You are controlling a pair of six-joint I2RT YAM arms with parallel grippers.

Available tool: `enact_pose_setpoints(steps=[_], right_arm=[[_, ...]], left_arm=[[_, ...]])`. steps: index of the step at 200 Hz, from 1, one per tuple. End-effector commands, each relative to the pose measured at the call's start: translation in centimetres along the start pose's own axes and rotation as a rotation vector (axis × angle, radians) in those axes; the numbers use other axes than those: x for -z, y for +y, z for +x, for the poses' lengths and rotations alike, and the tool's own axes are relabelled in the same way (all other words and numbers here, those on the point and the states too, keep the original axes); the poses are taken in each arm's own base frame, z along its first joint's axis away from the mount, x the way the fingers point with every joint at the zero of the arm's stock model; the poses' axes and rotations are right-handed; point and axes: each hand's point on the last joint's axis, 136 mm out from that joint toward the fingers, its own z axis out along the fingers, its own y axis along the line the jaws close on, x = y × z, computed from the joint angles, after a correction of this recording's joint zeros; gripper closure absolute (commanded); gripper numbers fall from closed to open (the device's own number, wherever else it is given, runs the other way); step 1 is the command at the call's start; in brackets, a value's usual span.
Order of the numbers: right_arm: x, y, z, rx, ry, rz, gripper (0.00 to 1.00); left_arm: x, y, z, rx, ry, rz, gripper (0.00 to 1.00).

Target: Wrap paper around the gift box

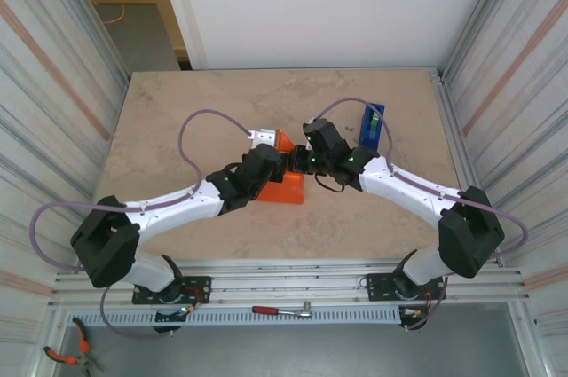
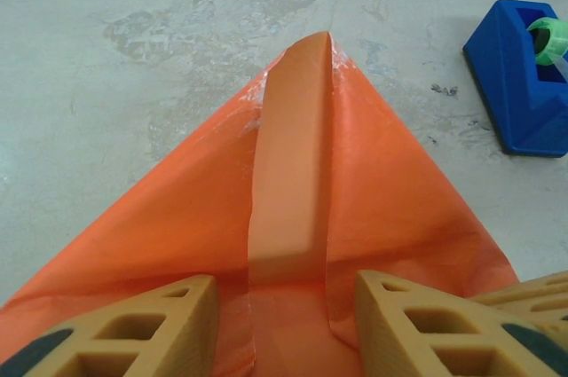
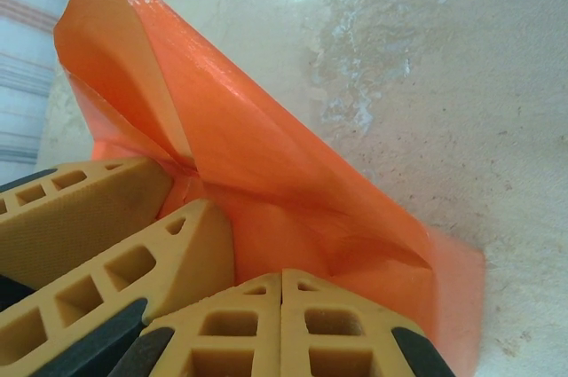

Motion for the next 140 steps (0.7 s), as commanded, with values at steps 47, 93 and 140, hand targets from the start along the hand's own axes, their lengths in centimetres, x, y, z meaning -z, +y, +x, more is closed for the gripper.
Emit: enact_pose_setpoints(steps=[47,93,140], right_arm=[[4.0,1.2,-0.1,-0.123,0.072,-0.146,1.0],[5.3,-1.2,-4.1,-0.173,0.016,-0.129,1.0],[1.7,-2.5,-7.0,-0.224,0.083,-0.118,1.0]], left_arm=[[-1.2,2.6,7.9,-0.166,0.228,-0.123,0.56],[-1.2,2.6,8.5,-0.189,0.239,-0.139,0.56],[-1.3,2.9,9.0,-0.199,0.25,-0.153,0.56]])
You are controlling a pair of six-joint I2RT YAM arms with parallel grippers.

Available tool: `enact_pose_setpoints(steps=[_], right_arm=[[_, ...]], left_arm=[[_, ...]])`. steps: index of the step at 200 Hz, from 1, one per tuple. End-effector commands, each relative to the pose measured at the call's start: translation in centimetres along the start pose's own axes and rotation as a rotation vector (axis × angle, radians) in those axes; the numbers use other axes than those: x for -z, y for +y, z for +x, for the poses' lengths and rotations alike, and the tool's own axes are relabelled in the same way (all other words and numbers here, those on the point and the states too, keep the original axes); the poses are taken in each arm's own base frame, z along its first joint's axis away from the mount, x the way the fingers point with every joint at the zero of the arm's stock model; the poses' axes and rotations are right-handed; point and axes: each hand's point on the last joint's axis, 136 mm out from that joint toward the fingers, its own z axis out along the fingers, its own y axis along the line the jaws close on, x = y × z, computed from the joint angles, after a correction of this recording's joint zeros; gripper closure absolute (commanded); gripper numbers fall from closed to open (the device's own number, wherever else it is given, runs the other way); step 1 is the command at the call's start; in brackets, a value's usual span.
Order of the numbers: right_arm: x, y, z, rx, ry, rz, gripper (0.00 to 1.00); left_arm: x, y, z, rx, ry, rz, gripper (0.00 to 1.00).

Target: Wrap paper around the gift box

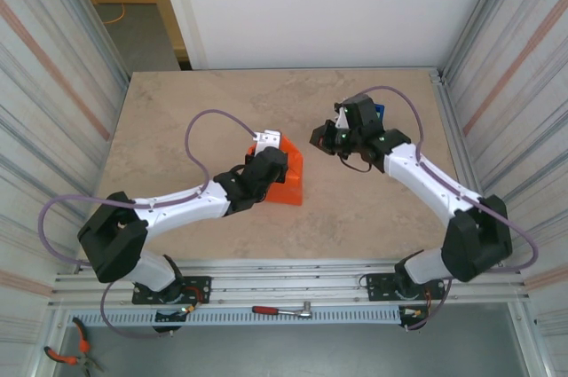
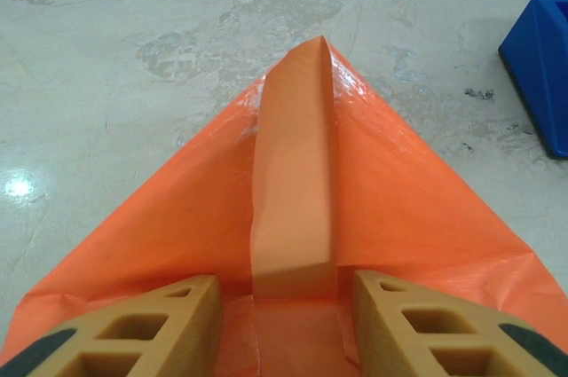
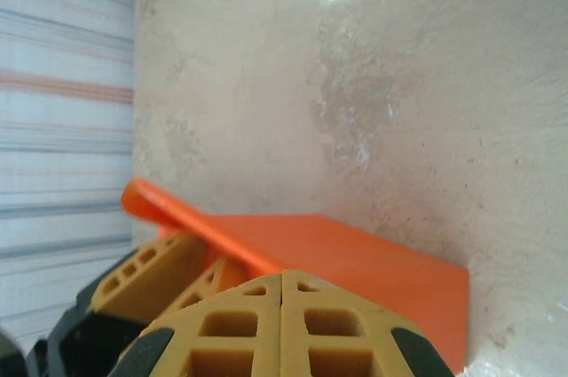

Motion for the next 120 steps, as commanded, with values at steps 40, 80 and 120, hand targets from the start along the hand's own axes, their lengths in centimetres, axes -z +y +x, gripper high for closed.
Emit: enact_pose_setpoints(steps=[40,80,120], right_arm=[[-6.0,0.2,-1.0,-0.019,0.161,-0.01,1.0],[-8.9,0.8,1.1,-0.038,0.281,-0.065,1.0],[-8.7,2.5,3.9,0.001,0.355,-0.118,1.0]], left_arm=[[-0.9,2.1,9.0,-0.152,0.276,-0.072,0.57],[-1.0,2.1,8.8,-0.15,0.273,-0.08,0.57],[-1.0,2.1,8.7,-0.146,0.273,-0.086,0.58]])
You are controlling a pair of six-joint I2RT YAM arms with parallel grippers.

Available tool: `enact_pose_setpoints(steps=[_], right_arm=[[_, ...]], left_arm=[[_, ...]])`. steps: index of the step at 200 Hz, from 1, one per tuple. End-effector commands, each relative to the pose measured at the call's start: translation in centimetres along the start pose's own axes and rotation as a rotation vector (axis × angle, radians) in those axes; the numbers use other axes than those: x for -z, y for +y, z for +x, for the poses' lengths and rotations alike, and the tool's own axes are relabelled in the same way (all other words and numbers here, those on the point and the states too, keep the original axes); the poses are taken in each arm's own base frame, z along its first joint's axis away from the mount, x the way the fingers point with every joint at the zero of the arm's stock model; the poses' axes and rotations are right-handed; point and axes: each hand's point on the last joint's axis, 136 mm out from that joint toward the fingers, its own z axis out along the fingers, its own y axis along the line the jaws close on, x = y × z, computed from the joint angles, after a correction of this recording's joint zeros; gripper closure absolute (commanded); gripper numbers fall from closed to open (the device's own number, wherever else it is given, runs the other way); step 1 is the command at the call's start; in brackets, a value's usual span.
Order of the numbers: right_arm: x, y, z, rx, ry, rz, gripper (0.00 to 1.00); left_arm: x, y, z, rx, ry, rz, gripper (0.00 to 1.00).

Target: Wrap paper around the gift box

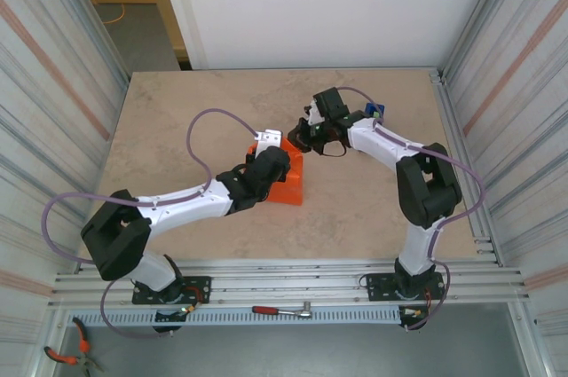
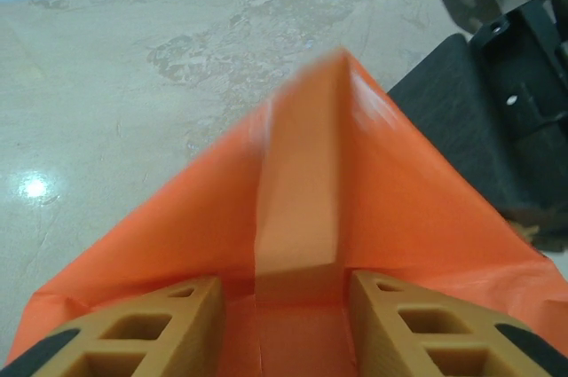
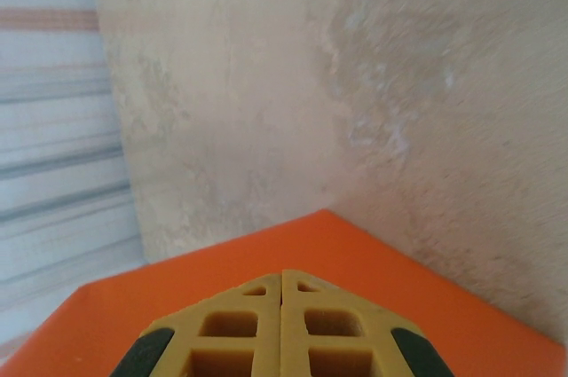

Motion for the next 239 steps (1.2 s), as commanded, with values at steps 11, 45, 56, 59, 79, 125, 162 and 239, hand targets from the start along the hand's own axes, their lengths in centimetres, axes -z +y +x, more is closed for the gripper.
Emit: enact_pose_setpoints(steps=[11,45,56,59,79,125,162,239], right_arm=[[0.3,2.7,2.4,0.075,0.06,-0.074,1.0],[1.5,2.3,3.4,0.084,0.039,-0.057,1.0],[1.8,2.0,3.6,0.083,0.03,-0.048,1.0],[1.9,1.9,3.7,0.083,0.026,-0.045,1.0],[2.4,1.6,4.0,0.084,0.014,-0.036,1.0],[2.8,1.5,4.9,0.085,0.021,-0.019,1.0],[2.6,0.3,6.4,0.077,0.027,0.035,1.0],[0.5,-3.6,8.5,0.016,0.018,0.084,1.0]], left_arm=[[-0.7,1.9,9.0,-0.144,0.277,-0.057,0.58],[-0.7,2.0,9.1,-0.137,0.279,-0.066,0.59],[-0.7,2.1,9.1,-0.134,0.281,-0.068,0.59],[-0.7,2.1,9.1,-0.135,0.28,-0.067,0.59],[-0.7,2.1,9.2,-0.135,0.282,-0.072,0.6],[-0.6,2.3,9.2,-0.136,0.281,-0.08,0.6],[-0.6,2.2,9.3,-0.131,0.282,-0.08,0.6],[-0.4,1.8,9.0,-0.111,0.275,-0.065,0.6]])
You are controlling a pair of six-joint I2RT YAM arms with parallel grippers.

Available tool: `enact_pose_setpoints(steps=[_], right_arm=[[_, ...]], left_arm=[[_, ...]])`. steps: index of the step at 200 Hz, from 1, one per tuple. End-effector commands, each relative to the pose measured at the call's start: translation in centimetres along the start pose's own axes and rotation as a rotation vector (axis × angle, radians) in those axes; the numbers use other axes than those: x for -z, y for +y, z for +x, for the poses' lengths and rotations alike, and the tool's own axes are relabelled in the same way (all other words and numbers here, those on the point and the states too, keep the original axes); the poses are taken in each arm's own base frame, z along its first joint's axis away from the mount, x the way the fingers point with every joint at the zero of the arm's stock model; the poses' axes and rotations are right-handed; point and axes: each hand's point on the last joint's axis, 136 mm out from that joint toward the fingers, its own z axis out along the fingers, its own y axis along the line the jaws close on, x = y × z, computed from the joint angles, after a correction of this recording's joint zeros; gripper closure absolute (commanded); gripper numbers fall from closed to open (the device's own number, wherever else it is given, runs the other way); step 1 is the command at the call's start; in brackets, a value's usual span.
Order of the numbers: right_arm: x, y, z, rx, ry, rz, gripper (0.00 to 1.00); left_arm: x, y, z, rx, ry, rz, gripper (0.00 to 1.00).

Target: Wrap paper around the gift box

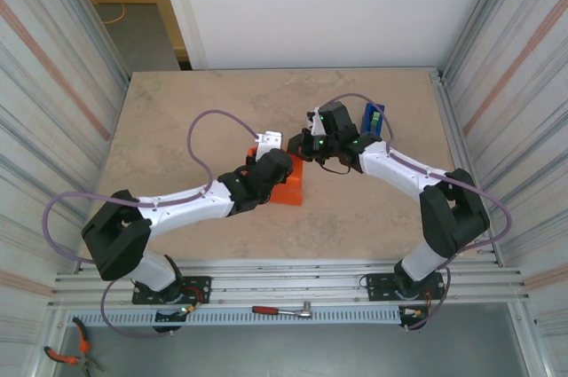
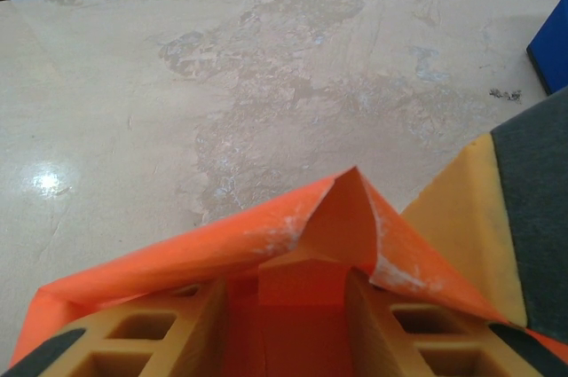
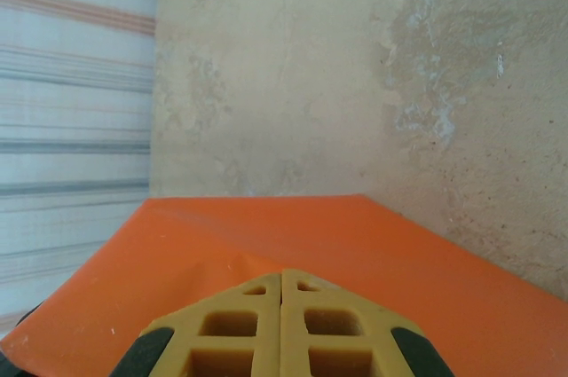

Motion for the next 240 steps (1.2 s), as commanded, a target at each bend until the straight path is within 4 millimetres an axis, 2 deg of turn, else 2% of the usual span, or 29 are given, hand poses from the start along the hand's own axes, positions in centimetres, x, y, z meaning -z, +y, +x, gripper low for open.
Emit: enact_pose_setpoints(steps=[1,26,75,107,152,181,205,226,240], right_arm=[[-1.1,-4.6,6.4,-0.102,0.184,0.143,1.0],[-0.8,-4.7,6.0,-0.109,0.162,0.156,1.0],[1.4,-1.4,3.6,-0.061,0.093,0.144,1.0],[2.2,-0.2,3.1,-0.041,0.084,0.144,1.0],[2.2,-0.5,3.9,-0.041,0.11,0.165,1.0],[1.9,-1.5,4.9,-0.043,0.124,0.2,1.0],[1.6,-3.0,5.4,-0.054,0.13,0.234,1.0],[1.6,-4.1,5.8,-0.06,0.13,0.255,1.0],[1.6,-4.6,6.0,-0.066,0.131,0.264,1.0]], left_arm=[[-0.8,1.7,8.6,-0.117,0.27,-0.036,0.6],[-0.6,1.5,8.0,-0.115,0.252,-0.022,0.6],[-0.8,1.9,8.9,-0.118,0.269,-0.041,0.64],[-0.7,2.0,9.0,-0.114,0.27,-0.045,0.64],[-0.7,2.1,9.1,-0.113,0.268,-0.045,0.64],[-0.7,1.9,8.8,-0.113,0.263,-0.039,0.64],[0.1,1.2,6.7,-0.123,0.226,0.01,0.62],[2.0,-0.3,2.8,-0.096,0.182,0.159,0.58],[3.6,-0.8,-0.5,-0.017,0.161,0.306,0.56]])
